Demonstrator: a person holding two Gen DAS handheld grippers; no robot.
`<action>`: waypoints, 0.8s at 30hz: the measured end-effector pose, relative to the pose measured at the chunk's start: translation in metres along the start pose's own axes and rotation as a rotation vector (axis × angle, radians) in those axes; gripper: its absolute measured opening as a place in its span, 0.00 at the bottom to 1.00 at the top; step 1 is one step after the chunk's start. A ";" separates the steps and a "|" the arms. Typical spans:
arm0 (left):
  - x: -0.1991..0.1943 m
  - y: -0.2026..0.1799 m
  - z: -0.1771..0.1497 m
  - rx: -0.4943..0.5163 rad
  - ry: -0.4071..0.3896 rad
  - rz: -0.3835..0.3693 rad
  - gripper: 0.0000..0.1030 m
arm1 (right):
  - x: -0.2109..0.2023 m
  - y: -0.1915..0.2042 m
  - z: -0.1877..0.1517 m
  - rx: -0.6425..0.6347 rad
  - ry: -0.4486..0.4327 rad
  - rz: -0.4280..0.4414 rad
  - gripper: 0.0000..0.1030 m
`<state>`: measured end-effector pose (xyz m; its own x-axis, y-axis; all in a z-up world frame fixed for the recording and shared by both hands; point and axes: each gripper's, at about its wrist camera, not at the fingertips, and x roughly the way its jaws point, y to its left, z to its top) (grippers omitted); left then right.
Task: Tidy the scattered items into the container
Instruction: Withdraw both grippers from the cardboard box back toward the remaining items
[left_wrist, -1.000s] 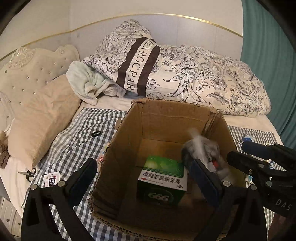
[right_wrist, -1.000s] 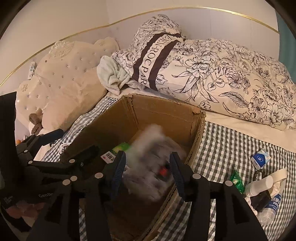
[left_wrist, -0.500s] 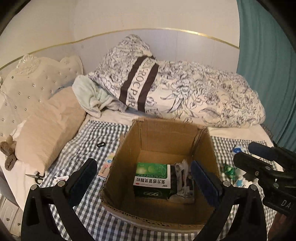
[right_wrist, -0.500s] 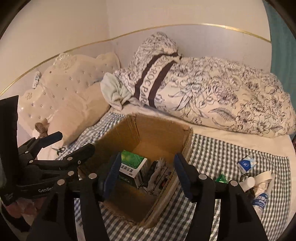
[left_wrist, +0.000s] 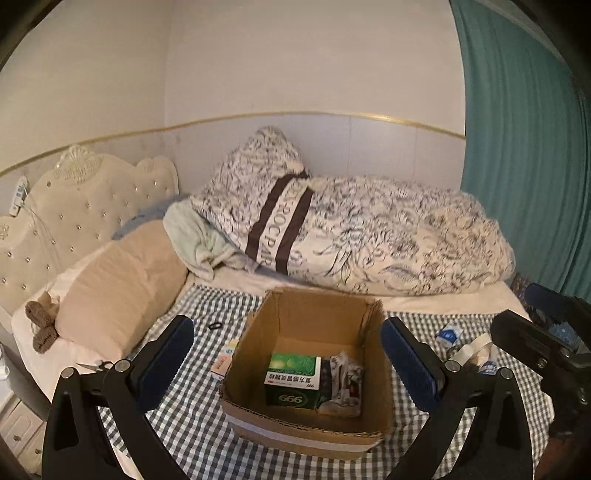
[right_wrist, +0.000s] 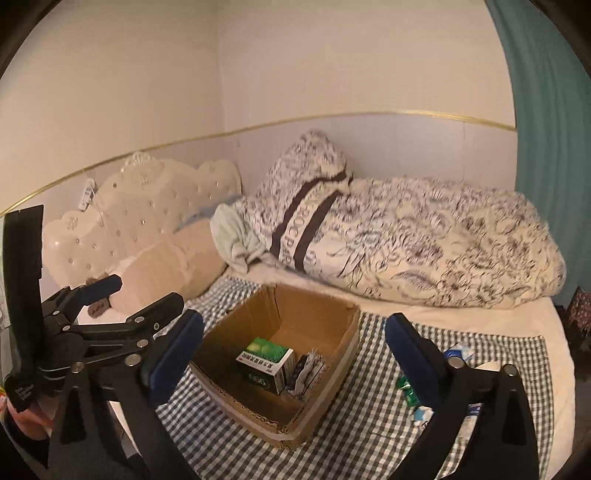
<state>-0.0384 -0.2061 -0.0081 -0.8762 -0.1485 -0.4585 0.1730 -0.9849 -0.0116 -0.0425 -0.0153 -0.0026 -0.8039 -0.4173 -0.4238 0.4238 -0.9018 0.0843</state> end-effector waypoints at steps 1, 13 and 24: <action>-0.005 -0.003 0.001 0.000 -0.009 -0.001 1.00 | -0.007 -0.002 0.001 -0.001 -0.012 -0.005 1.00; -0.053 -0.049 -0.004 -0.003 -0.078 -0.065 1.00 | -0.087 -0.039 -0.012 -0.004 -0.101 -0.138 1.00; -0.066 -0.108 -0.009 0.060 -0.100 -0.126 1.00 | -0.127 -0.091 -0.031 0.069 -0.123 -0.233 1.00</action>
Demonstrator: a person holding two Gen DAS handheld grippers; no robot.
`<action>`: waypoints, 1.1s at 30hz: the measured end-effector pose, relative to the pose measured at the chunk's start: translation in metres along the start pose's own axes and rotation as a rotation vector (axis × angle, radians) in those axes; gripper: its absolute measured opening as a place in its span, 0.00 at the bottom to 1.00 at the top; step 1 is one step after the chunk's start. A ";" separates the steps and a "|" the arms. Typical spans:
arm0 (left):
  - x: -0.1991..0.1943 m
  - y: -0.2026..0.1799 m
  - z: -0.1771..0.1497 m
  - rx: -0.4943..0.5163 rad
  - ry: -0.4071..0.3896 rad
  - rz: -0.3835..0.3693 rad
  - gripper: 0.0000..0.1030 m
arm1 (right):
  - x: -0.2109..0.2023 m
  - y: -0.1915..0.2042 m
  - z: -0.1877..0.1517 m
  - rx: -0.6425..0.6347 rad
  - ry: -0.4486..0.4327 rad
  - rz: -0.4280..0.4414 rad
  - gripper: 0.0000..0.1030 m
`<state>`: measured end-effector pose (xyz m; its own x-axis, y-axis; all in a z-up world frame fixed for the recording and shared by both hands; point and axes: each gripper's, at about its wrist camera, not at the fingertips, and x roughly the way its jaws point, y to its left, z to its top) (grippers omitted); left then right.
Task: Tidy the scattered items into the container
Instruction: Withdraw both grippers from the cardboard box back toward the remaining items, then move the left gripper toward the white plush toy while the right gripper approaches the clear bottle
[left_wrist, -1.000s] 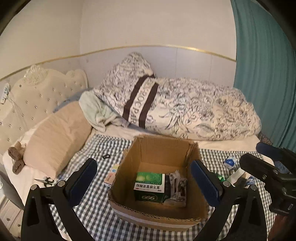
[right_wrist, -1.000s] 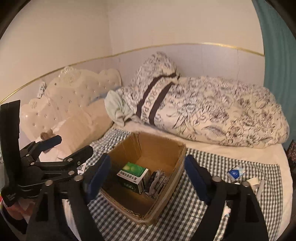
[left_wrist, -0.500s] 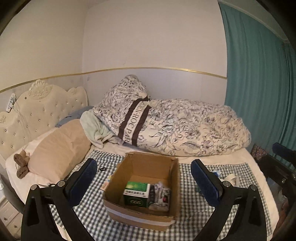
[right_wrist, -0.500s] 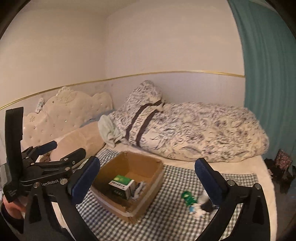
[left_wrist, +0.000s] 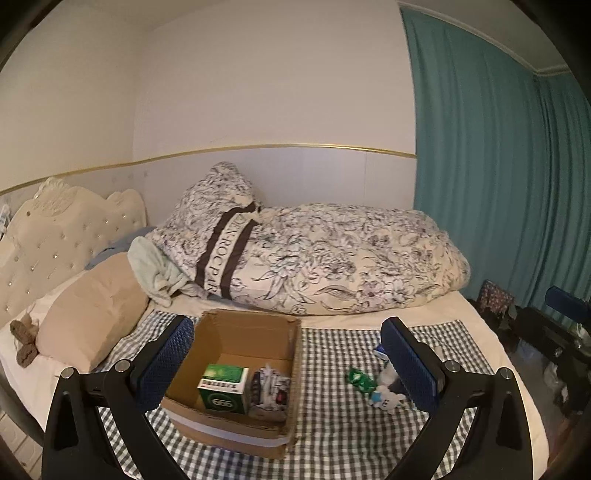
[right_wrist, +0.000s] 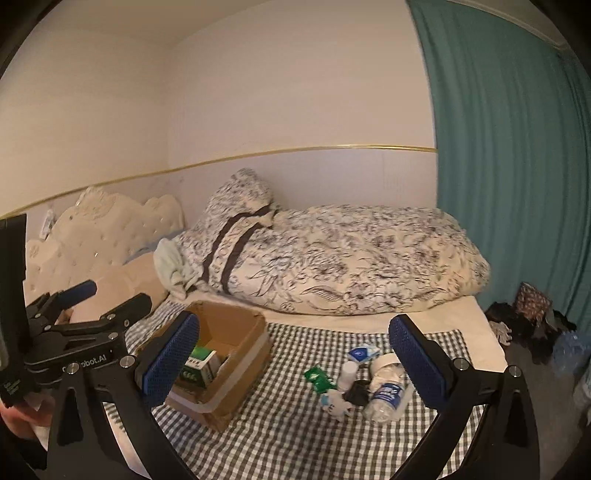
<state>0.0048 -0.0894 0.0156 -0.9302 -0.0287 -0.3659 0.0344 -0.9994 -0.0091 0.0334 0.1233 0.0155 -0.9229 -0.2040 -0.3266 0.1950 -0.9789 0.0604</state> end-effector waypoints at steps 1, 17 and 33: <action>0.000 -0.004 0.000 0.002 0.000 -0.006 1.00 | -0.002 -0.006 -0.001 0.007 -0.002 -0.012 1.00; 0.025 -0.068 -0.016 -0.003 0.088 -0.102 1.00 | -0.036 -0.085 -0.018 0.035 -0.048 -0.185 1.00; 0.069 -0.101 -0.047 0.015 0.166 -0.141 1.00 | -0.007 -0.132 -0.042 0.068 0.000 -0.256 1.00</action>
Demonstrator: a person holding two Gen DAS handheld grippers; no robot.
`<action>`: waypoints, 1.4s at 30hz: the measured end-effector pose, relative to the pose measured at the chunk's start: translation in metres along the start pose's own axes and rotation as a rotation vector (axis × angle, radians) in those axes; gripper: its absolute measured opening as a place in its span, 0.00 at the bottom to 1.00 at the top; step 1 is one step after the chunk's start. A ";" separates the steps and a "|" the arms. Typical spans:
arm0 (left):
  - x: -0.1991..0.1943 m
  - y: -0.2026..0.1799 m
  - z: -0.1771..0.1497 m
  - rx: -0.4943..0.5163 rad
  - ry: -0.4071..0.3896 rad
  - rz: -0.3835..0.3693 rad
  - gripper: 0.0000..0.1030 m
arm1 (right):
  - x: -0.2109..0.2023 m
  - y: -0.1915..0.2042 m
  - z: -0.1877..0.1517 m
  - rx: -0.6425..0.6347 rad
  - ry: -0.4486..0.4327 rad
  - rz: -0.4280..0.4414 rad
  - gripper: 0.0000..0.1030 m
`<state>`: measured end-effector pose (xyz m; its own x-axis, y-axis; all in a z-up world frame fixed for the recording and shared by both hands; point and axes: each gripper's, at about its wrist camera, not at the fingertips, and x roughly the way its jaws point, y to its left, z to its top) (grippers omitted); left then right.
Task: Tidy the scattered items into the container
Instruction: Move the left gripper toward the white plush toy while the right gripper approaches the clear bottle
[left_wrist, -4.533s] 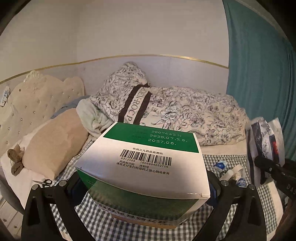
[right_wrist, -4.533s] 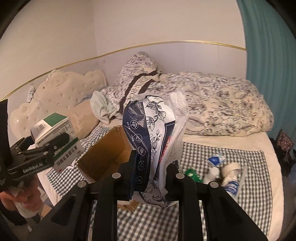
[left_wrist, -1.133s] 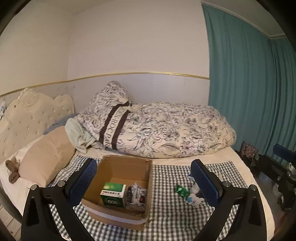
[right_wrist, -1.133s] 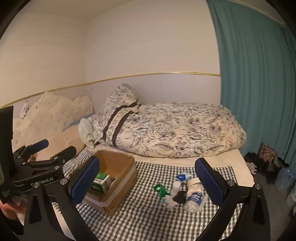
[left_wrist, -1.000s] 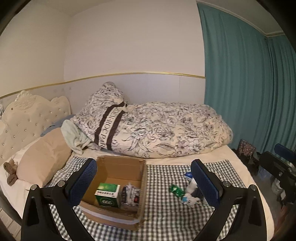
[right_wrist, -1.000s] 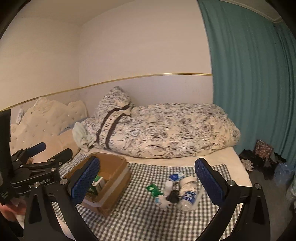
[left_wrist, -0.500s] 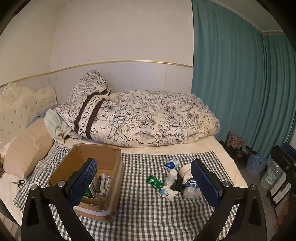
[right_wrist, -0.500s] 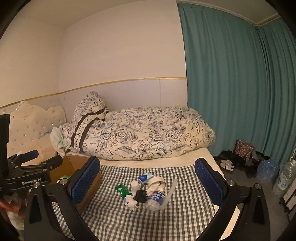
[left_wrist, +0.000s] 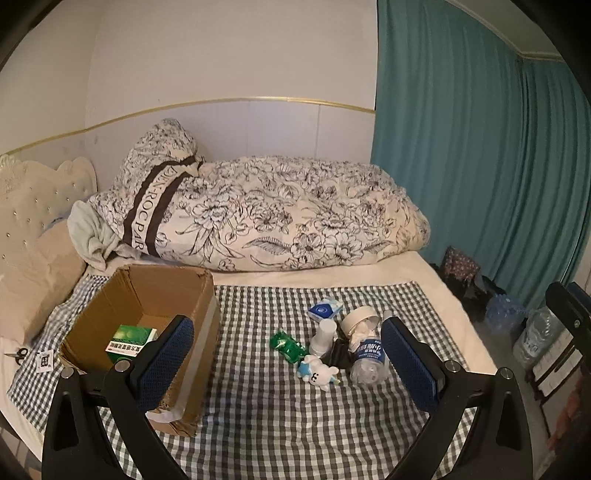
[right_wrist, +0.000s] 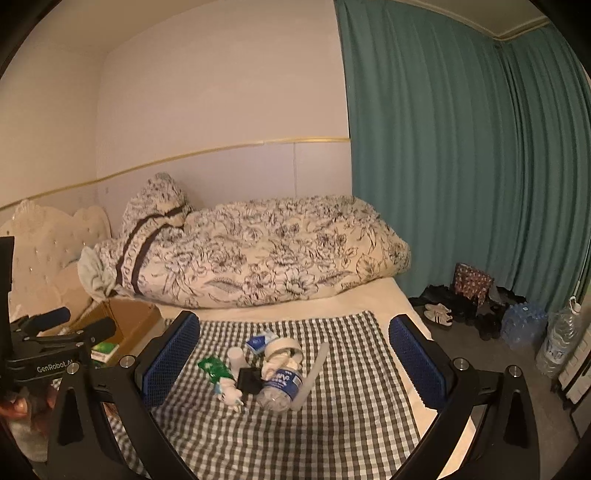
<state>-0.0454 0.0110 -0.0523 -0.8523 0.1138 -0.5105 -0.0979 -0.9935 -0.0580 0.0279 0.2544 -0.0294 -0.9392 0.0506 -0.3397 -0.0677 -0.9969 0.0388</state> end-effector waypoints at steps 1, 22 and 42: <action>0.004 -0.001 -0.002 0.003 0.004 0.004 1.00 | 0.005 -0.001 -0.003 -0.001 0.005 -0.004 1.00; 0.101 -0.007 -0.043 0.035 0.167 0.035 1.00 | 0.107 0.005 -0.058 -0.045 0.183 0.026 1.00; 0.180 -0.015 -0.082 0.059 0.281 0.006 1.00 | 0.177 0.011 -0.105 -0.083 0.280 -0.018 1.00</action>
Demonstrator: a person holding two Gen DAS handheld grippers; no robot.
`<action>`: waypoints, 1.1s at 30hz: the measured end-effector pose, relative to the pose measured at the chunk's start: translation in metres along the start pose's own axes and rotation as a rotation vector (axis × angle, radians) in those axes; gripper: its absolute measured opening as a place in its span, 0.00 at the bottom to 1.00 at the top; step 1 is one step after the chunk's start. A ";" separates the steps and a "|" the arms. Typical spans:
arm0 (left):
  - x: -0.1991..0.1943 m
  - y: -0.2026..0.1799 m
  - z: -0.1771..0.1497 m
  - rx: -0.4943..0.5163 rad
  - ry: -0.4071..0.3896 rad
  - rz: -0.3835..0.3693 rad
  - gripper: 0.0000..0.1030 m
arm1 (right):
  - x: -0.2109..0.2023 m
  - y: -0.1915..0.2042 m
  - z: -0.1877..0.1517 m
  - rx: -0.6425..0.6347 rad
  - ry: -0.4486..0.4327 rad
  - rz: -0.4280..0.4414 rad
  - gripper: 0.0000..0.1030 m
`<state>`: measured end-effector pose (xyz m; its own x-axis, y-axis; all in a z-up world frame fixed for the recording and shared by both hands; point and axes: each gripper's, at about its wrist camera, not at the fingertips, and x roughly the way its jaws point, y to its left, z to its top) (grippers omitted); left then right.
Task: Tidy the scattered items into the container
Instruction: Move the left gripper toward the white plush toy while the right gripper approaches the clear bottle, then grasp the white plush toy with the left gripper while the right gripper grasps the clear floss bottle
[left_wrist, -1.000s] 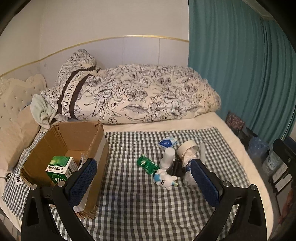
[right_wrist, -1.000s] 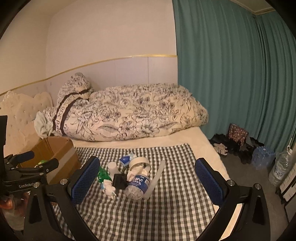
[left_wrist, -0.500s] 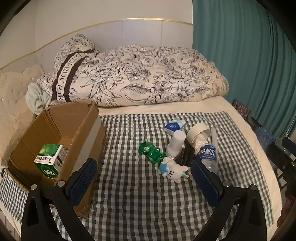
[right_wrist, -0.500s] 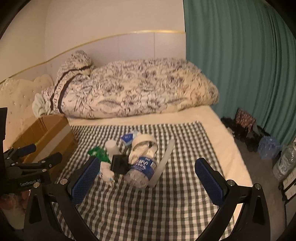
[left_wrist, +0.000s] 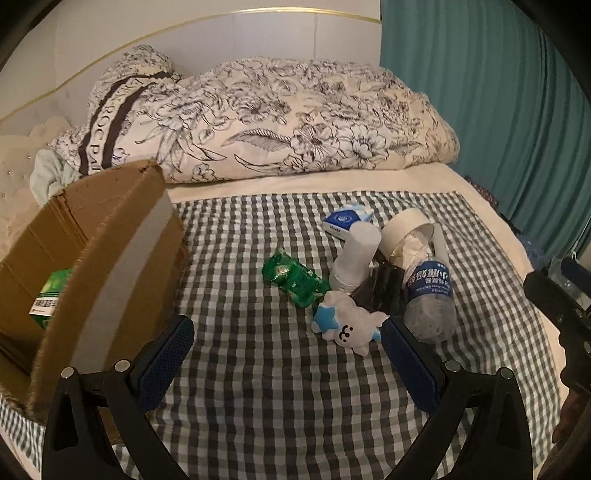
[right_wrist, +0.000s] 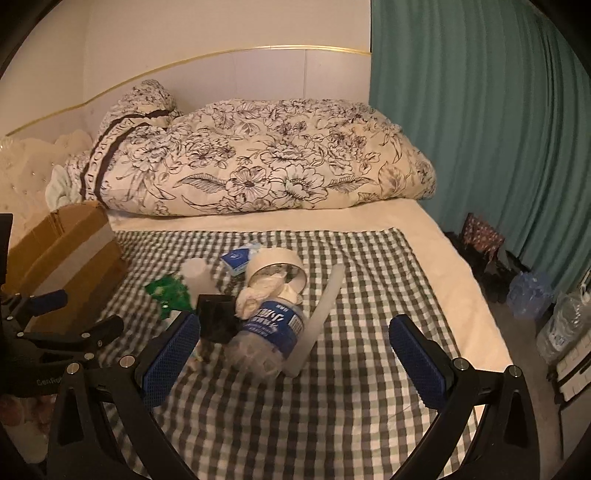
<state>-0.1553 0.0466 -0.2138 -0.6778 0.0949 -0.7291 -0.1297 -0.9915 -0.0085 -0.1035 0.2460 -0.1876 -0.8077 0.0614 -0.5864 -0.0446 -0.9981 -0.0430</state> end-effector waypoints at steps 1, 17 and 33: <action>0.004 -0.001 -0.001 0.004 0.006 -0.001 1.00 | 0.003 0.000 -0.001 -0.001 0.006 -0.001 1.00; 0.065 -0.014 -0.013 0.007 0.091 -0.091 1.00 | 0.054 0.003 -0.015 0.017 0.097 0.050 1.00; 0.112 -0.028 -0.015 0.010 0.120 -0.182 1.00 | 0.092 0.007 -0.023 0.022 0.171 0.078 1.00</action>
<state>-0.2171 0.0838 -0.3056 -0.5519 0.2602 -0.7923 -0.2495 -0.9581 -0.1408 -0.1650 0.2446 -0.2607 -0.6979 -0.0173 -0.7160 0.0001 -0.9997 0.0241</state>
